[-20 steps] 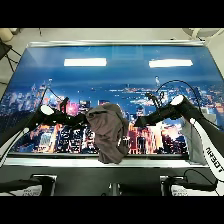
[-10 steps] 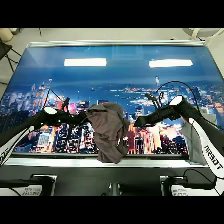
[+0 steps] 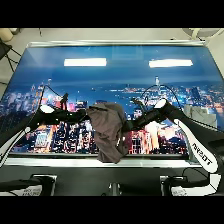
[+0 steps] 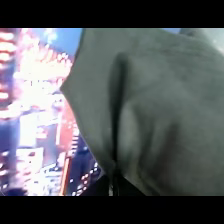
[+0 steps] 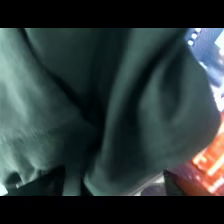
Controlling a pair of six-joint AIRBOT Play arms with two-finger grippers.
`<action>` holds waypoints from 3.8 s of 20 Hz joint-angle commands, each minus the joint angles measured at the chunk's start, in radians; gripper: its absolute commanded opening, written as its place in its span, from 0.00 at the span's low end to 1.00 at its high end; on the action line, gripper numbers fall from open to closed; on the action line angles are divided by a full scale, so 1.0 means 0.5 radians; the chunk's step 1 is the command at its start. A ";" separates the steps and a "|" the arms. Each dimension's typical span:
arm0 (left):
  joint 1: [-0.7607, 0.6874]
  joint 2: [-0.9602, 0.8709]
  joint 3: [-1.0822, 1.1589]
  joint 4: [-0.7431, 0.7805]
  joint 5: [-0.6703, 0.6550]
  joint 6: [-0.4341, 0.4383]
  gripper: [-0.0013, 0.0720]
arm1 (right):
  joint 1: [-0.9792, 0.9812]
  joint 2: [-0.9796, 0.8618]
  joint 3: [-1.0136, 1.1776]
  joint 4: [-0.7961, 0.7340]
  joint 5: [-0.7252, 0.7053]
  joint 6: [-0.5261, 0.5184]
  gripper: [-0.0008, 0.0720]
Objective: Fold the shirts.
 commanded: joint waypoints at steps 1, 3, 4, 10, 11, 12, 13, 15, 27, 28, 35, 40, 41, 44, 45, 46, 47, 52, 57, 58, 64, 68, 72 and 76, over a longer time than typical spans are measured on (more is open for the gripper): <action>0.002 0.056 0.002 -0.002 0.001 0.030 0.05 | 0.080 -0.018 -0.001 0.024 -0.065 0.040 0.61; 0.015 0.109 0.007 -0.001 0.001 0.037 0.05 | 0.060 0.001 0.005 -0.001 -0.039 0.021 0.06; 0.034 0.151 0.032 -0.001 -0.001 0.086 0.05 | 0.040 0.040 0.024 -0.029 -0.008 -0.039 0.06; 0.133 0.695 0.646 -0.001 -0.021 0.414 0.05 | -0.208 0.688 0.713 -0.532 0.141 -0.312 0.06; 0.144 0.814 0.829 0.002 -0.017 0.419 0.05 | -0.253 0.826 0.902 -0.629 0.105 -0.307 0.06; 0.165 0.919 1.010 0.002 -0.012 0.418 0.05 | -0.294 0.976 1.107 -0.720 0.046 -0.288 0.06; 0.195 1.022 1.215 0.005 -0.010 0.417 0.05 | -0.320 1.125 1.294 -0.809 -0.050 -0.262 0.06; 0.269 1.193 1.557 0.021 0.043 0.414 0.05 | -0.322 1.389 1.553 -1.016 -0.244 -0.246 0.06; 0.339 1.441 1.784 0.349 0.147 0.003 0.05 | -0.322 1.829 1.673 -1.392 -0.017 0.066 0.06; 0.339 1.411 1.755 0.378 0.114 0.003 0.05 | -0.322 1.785 1.673 -1.415 0.131 0.066 0.06; 0.337 0.899 1.180 0.489 0.024 0.047 0.05 | -0.322 0.981 1.415 -1.466 0.755 0.071 0.06; 0.334 0.240 0.961 0.488 0.036 0.142 0.06 | -0.316 0.243 1.096 -1.343 0.335 0.428 0.06; 0.334 0.127 0.961 0.486 0.036 0.155 0.06 | -0.316 0.136 1.096 -1.240 0.274 0.520 0.06; 0.334 -0.090 0.961 0.480 -0.030 0.146 0.06 | -0.316 -0.087 1.096 -0.840 0.051 0.598 0.06; 0.334 -0.127 0.961 0.480 -0.081 0.146 0.06 | -0.316 -0.124 1.096 -0.727 -0.031 0.598 0.06; 0.334 -0.150 0.961 0.481 -0.133 0.138 0.06 | -0.316 -0.139 1.096 -0.648 -0.151 0.598 0.06; 0.336 -0.153 0.961 0.481 -0.159 0.095 0.07 | -0.316 -0.136 1.099 -0.610 -0.250 0.597 0.06; 0.639 -0.111 1.109 0.588 -0.734 -0.027 0.77 | -0.549 -0.036 1.334 -0.739 0.302 0.239 0.80; 0.998 0.056 0.787 1.463 -1.371 -0.294 0.72 | -0.914 0.021 1.239 -1.048 0.999 0.136 0.74; 1.041 0.118 0.608 1.447 -1.353 -0.294 0.70 | -0.933 0.021 1.178 -1.051 0.975 0.141 0.74; 1.024 0.213 -0.179 1.135 -1.015 -0.172 0.71 | -0.861 0.018 0.878 -1.054 0.785 0.128 0.74; 0.930 0.213 -0.250 0.999 -0.778 -0.185 0.70 | -0.854 0.014 0.868 -1.057 0.734 0.138 0.74; 0.780 0.212 -0.250 0.985 -0.534 -0.314 0.58 | -0.854 0.010 0.692 -1.036 0.675 0.148 0.79; 0.703 0.214 -0.245 0.985 -0.410 -0.385 0.07 | -0.854 0.010 0.419 -0.891 0.483 0.146 0.80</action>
